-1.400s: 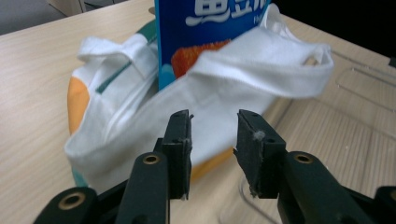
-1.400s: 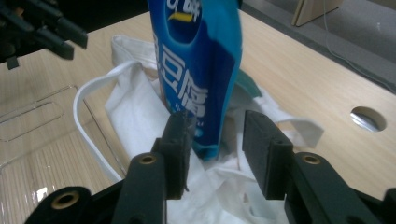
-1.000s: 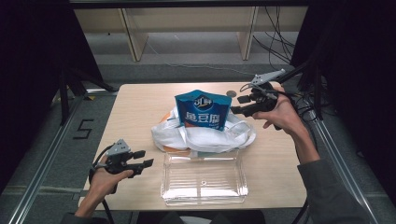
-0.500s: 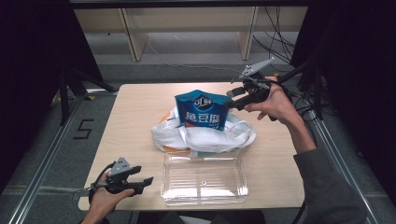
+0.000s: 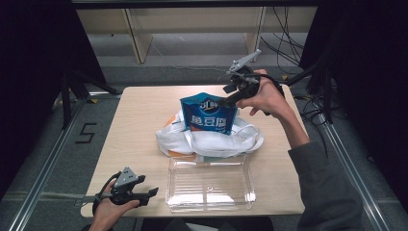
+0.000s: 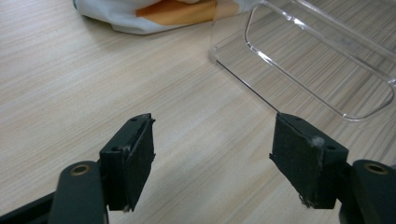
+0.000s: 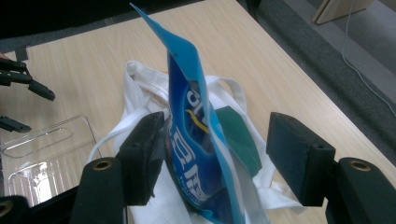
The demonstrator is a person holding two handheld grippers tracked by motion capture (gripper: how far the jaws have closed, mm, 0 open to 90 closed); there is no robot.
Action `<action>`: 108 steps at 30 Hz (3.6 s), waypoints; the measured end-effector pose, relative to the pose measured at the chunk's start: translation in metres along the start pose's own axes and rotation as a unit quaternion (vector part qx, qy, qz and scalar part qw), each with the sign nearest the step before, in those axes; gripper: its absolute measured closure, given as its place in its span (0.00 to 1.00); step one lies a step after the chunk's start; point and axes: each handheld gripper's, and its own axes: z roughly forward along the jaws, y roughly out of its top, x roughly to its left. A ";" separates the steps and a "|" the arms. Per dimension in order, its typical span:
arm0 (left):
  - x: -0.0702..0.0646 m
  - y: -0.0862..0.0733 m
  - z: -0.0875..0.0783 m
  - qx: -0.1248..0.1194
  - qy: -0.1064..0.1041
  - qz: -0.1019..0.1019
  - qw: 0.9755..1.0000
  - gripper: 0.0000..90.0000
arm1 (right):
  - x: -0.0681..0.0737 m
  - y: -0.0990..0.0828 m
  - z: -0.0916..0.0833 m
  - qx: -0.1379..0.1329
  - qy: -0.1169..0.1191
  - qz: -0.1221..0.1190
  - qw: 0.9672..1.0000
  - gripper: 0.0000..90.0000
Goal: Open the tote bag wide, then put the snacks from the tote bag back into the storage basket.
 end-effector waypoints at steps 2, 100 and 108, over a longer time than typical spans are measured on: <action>0.000 0.000 -0.001 0.002 0.003 0.004 1.000 0.32 | 0.002 0.005 0.006 0.005 0.003 -0.002 1.000 0.45; 0.002 -0.002 -0.001 0.011 0.013 0.011 1.000 0.29 | 0.065 0.079 -0.112 0.049 0.028 -0.160 0.985 1.00; 0.002 -0.002 0.000 0.017 0.008 0.011 1.000 0.29 | 0.082 0.071 -0.115 0.049 0.048 -0.174 0.982 1.00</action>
